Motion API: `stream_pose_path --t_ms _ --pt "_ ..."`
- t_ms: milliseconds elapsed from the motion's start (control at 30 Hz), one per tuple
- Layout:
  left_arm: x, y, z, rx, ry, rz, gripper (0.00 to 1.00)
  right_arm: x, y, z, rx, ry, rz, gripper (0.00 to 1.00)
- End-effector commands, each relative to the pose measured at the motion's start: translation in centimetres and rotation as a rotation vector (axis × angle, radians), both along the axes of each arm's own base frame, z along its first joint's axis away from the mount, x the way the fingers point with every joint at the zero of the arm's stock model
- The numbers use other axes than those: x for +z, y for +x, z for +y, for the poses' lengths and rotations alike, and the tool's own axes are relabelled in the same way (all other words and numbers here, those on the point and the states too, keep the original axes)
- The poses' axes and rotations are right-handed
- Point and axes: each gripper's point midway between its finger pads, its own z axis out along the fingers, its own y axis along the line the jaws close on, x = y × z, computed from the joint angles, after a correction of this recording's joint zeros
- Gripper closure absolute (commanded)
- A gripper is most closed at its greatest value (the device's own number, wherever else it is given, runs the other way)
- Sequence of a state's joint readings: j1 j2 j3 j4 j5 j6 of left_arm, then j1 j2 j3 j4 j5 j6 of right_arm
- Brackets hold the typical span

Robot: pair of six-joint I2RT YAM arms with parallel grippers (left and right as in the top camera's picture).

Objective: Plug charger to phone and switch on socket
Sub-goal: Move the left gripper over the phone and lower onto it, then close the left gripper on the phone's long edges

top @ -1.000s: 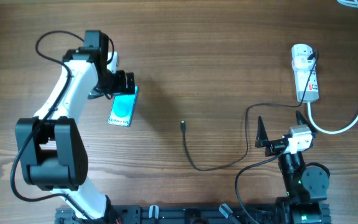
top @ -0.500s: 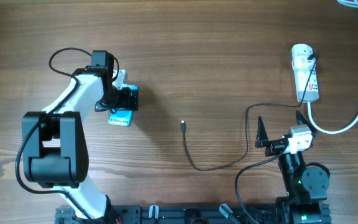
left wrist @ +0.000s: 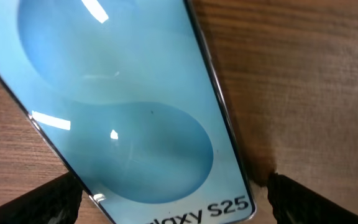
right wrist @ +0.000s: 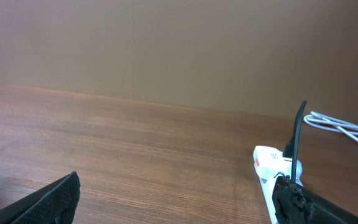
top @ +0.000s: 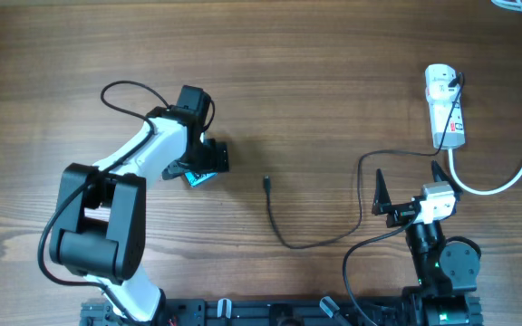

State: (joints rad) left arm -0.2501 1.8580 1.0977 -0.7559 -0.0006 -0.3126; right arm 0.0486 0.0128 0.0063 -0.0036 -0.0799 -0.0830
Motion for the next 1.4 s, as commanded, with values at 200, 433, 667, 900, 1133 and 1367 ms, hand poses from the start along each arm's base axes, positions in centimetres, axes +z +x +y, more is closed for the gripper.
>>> stream_pose_path --t_ms 200,433,667,900,1133,1367 --pt "-2.0 1.2 2.4 0.270 0.053 -0.050 0.05 0.2 0.0 -0.3 -0.016 0.012 -0.009 0.00" --pt "-2.1 -1.9 -0.3 0.186 -0.084 0.100 0.25 0.2 0.0 -0.3 -0.016 0.012 -0.009 0.00" --pt "-1.9 -5.3 -3.8 -0.015 -0.069 0.190 0.21 0.2 0.0 -0.3 -0.016 0.011 -0.009 0.00" --pt "-1.9 -6.2 -6.0 -0.095 -0.064 0.185 0.16 0.2 0.0 -0.3 -0.016 0.011 -0.009 0.00" --pt "-1.9 -6.2 -6.0 -0.095 -0.064 0.184 0.00 0.2 0.0 -0.3 -0.016 0.011 -0.009 0.00" --pt "-2.0 -5.7 -6.2 -0.097 -0.071 0.165 0.00 0.1 0.0 -0.3 -0.016 0.011 -0.003 0.00"
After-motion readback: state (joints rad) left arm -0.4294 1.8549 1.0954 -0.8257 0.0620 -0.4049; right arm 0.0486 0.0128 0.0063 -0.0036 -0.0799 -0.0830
